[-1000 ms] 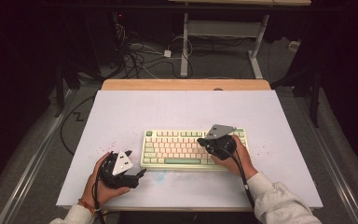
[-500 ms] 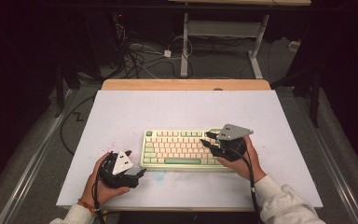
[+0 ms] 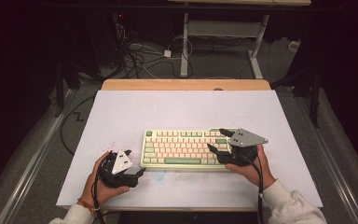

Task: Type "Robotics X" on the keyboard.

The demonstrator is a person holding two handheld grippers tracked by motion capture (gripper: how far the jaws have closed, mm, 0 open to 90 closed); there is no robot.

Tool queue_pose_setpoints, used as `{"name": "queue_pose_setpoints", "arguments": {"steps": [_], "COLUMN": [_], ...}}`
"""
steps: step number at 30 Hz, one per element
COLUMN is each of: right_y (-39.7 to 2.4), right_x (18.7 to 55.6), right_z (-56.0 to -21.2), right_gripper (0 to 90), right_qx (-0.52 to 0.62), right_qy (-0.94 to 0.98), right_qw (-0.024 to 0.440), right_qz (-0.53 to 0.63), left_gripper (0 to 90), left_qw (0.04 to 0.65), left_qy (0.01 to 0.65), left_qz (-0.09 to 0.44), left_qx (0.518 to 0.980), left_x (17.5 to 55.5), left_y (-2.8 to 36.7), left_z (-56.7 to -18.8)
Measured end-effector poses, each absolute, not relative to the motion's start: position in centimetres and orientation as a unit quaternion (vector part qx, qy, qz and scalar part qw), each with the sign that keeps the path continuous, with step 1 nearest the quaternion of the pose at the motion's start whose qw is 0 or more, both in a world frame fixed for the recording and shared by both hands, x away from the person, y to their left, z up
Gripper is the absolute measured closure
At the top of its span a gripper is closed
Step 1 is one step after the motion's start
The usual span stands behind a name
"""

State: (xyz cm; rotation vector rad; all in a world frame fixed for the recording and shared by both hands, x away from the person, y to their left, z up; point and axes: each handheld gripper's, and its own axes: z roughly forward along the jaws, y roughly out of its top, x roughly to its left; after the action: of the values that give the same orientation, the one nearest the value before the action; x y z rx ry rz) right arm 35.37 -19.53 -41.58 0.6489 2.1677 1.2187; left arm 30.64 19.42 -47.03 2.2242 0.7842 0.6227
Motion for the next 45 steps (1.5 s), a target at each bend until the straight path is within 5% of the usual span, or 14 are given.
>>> {"name": "queue_pose_setpoints", "arguments": {"steps": [21, 24, 36, 45], "right_y": [-22.9, -23.0, -23.5, -23.4], "right_x": [31.8, 31.2, 30.0, 30.3], "right_z": [-43.9, -44.2, -44.8, -45.0], "right_gripper": [27.7, 27.6, 27.1, 27.1], "right_qx": [0.271, 0.269, 0.258, 0.257], "right_qy": [0.794, 0.797, 0.814, 0.817], "right_qw": [0.313, 0.32, 0.316, 0.308], "right_qz": [0.444, 0.436, 0.413, 0.414], "left_gripper": [27.0, 33.2, 84.9, 87.5], "left_qw": [0.343, 0.336, 0.376, 0.369], "left_qy": [0.314, 0.322, 0.299, 0.256], "left_qz": [0.239, 0.241, 0.186, 0.165], "left_qx": [0.852, 0.852, 0.857, 0.878], "left_x": [30.8, 31.0, 32.0, 33.5], "left_y": [19.4, 19.2, 17.9, 13.7], "left_z": [-46.3, -46.1, -44.2, -42.9]}}
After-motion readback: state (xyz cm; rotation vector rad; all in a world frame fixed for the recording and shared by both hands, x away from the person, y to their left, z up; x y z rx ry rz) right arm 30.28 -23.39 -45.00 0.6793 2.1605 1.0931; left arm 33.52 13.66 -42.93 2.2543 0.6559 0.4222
